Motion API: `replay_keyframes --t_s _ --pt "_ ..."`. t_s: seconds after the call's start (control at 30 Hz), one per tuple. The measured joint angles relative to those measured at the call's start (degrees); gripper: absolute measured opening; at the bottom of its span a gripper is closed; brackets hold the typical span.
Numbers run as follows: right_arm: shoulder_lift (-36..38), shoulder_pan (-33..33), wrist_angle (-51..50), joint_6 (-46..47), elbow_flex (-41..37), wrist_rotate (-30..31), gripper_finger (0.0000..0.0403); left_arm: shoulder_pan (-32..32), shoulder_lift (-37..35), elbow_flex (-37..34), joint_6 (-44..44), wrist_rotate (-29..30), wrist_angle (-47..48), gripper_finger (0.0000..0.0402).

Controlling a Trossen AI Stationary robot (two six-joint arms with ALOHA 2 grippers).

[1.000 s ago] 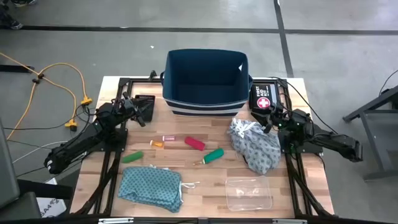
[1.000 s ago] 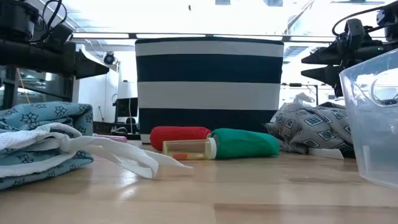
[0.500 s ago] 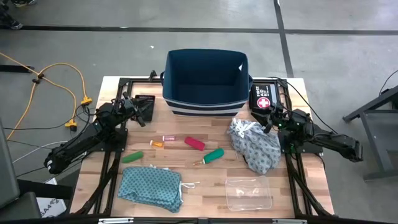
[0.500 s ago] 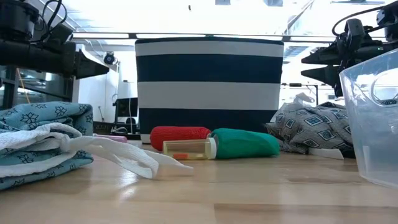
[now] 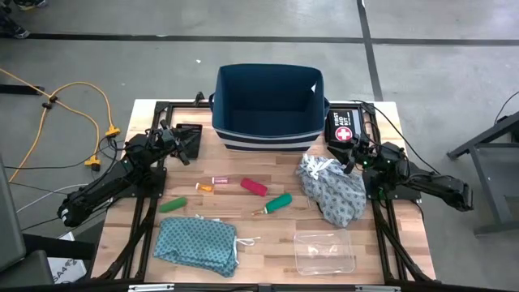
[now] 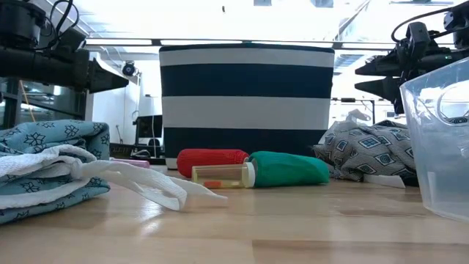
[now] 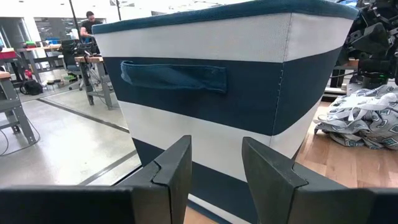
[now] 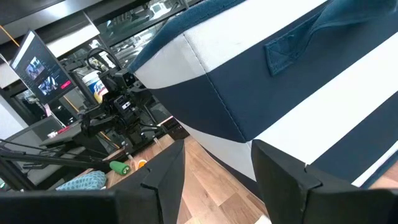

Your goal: Pick & Place Medicine items

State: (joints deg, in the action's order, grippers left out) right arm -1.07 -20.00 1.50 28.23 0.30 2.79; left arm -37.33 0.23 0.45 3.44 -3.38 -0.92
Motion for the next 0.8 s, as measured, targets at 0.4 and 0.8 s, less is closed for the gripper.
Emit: replay_keyframes --t_s 0.4,0.8 --pt "-0.01 0.02 0.0 0.0 0.02 0.0 0.0173 0.0 -0.01 0.0 -0.52 0.3 0.0 0.0136" --pt "-0.02 0.02 0.0 0.0 0.02 0.0 0.0173 0.0 -0.02 0.0 -1.23 0.44 -0.57 0.0136"
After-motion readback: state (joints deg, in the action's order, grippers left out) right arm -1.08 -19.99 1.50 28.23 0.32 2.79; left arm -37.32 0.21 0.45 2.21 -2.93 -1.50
